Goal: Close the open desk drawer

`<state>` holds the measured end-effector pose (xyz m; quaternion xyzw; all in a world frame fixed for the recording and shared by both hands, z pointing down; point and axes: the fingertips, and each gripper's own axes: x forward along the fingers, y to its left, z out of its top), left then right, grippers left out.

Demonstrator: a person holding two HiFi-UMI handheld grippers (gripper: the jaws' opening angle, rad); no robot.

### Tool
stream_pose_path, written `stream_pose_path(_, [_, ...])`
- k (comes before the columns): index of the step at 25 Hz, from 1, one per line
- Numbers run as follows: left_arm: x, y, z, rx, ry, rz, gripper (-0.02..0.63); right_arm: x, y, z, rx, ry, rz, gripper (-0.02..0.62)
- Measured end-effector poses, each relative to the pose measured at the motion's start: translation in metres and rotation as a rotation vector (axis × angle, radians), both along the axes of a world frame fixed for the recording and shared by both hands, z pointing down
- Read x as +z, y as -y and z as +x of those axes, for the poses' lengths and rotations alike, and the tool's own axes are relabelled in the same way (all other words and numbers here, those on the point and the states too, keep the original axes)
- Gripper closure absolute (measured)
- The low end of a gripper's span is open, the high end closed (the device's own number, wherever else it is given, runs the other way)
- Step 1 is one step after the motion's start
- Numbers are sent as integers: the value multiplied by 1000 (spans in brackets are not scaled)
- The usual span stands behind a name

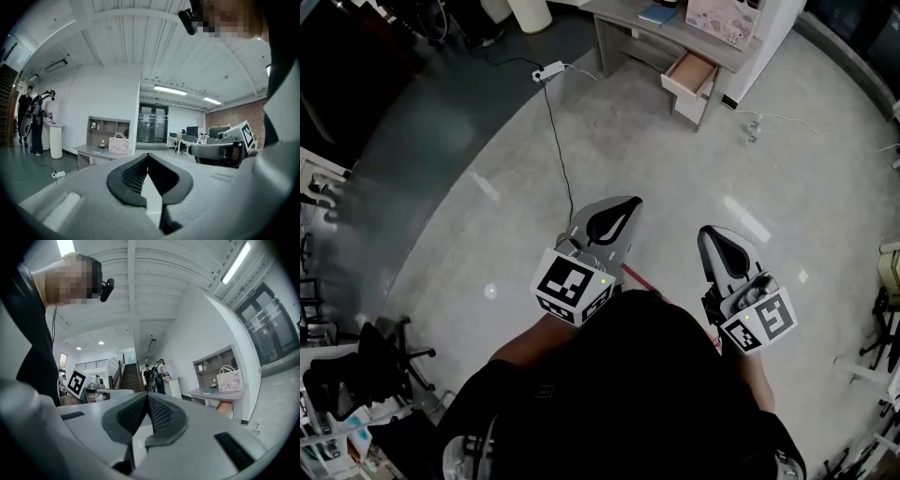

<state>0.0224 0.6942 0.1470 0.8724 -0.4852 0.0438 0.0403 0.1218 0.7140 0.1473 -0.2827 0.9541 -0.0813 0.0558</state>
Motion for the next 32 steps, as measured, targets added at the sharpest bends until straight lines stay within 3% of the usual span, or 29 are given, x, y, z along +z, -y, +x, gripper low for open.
stream_pose_path(9, [6, 7, 22, -28, 1, -10, 598, 8, 2, 26, -21, 2, 6, 580])
stream_pose_path(17, [19, 70, 12, -37, -17, -33, 598, 21, 67, 16, -31, 7, -41, 577])
stream_pose_path(24, [11, 166, -27, -32, -18, -20, 598, 21, 165, -20, -17, -4, -59, 577])
stream_pose_path(32, [11, 283, -105, -38, -63, -50, 598, 12, 282, -92, 23, -1, -78, 577])
